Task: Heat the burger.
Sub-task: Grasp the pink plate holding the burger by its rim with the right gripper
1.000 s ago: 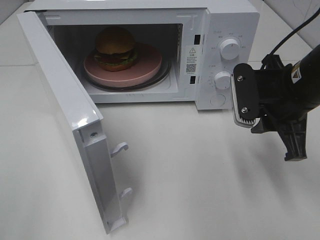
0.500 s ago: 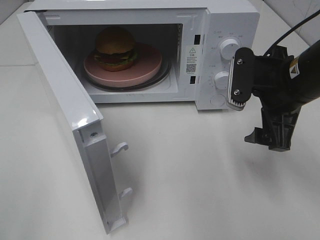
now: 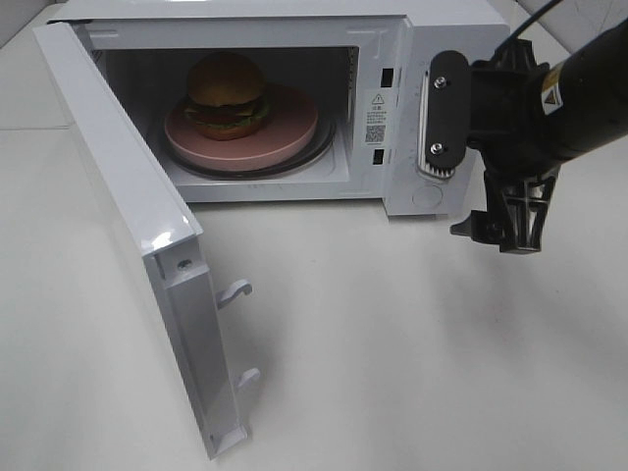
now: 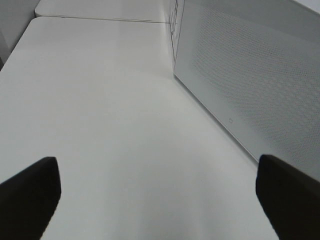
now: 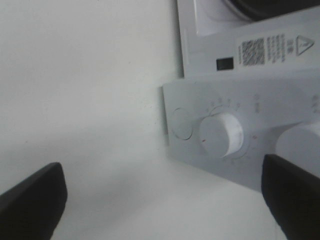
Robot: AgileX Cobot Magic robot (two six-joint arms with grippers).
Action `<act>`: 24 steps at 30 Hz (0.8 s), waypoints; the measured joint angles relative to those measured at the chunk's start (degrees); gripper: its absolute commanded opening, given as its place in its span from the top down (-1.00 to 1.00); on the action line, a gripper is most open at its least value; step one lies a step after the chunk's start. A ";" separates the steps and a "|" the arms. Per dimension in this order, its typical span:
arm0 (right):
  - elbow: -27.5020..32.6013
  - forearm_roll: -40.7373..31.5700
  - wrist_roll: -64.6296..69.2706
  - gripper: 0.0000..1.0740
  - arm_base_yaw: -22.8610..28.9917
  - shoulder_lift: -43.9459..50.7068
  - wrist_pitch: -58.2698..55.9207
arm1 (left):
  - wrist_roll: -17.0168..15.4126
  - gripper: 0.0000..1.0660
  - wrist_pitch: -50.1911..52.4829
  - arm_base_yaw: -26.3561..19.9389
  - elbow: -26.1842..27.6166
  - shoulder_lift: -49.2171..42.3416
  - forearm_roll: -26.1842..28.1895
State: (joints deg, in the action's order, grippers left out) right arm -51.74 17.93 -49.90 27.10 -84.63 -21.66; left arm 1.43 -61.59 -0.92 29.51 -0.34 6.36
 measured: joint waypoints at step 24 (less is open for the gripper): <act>-14.90 4.64 0.34 -0.78 7.51 -18.68 2.92 | 0.00 -0.84 0.00 0.00 0.00 0.00 0.00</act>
State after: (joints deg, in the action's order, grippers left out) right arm -66.63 22.57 -49.56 34.61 -103.30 -18.74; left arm 1.43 -61.59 -0.92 29.51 -0.34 6.36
